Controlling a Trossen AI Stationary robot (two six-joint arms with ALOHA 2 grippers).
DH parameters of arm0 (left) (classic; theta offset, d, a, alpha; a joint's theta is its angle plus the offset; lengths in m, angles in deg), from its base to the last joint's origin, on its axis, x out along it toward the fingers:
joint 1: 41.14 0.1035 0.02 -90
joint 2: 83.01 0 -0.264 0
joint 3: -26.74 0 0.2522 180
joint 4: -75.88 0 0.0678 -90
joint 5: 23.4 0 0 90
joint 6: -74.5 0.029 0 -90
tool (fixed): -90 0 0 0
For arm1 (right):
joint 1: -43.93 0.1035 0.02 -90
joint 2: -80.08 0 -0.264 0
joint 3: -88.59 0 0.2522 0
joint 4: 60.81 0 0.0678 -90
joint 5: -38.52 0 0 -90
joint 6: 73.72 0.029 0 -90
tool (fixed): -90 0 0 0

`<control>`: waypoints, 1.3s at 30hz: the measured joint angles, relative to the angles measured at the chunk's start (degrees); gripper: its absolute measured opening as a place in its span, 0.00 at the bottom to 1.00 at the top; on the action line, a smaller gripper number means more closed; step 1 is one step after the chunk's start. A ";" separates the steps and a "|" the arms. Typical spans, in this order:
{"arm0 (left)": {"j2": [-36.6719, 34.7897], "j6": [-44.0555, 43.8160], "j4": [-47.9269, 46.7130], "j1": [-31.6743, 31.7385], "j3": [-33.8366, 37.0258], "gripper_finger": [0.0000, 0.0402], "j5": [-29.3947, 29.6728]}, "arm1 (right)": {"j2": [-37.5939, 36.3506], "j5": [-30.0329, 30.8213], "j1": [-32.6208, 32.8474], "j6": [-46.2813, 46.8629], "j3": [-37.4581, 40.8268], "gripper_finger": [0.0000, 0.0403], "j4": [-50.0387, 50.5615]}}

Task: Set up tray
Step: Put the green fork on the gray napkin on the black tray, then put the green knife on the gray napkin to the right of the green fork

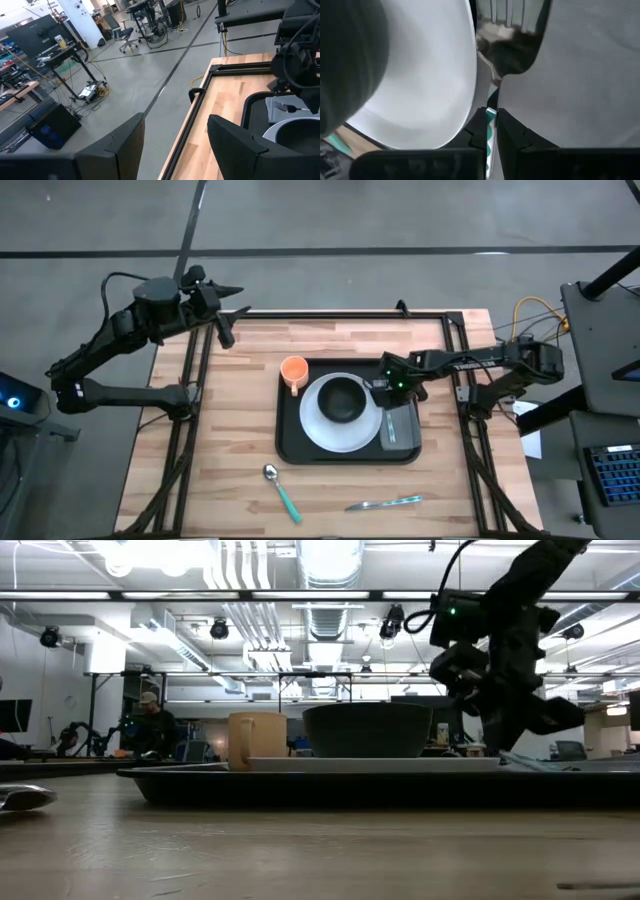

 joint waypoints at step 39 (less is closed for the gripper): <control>1.03 -2.88 -0.48 0.00 -1.57 0.49 0.00 | -12.57 15.13 37.14 10.62 -11.52 0.34 8.61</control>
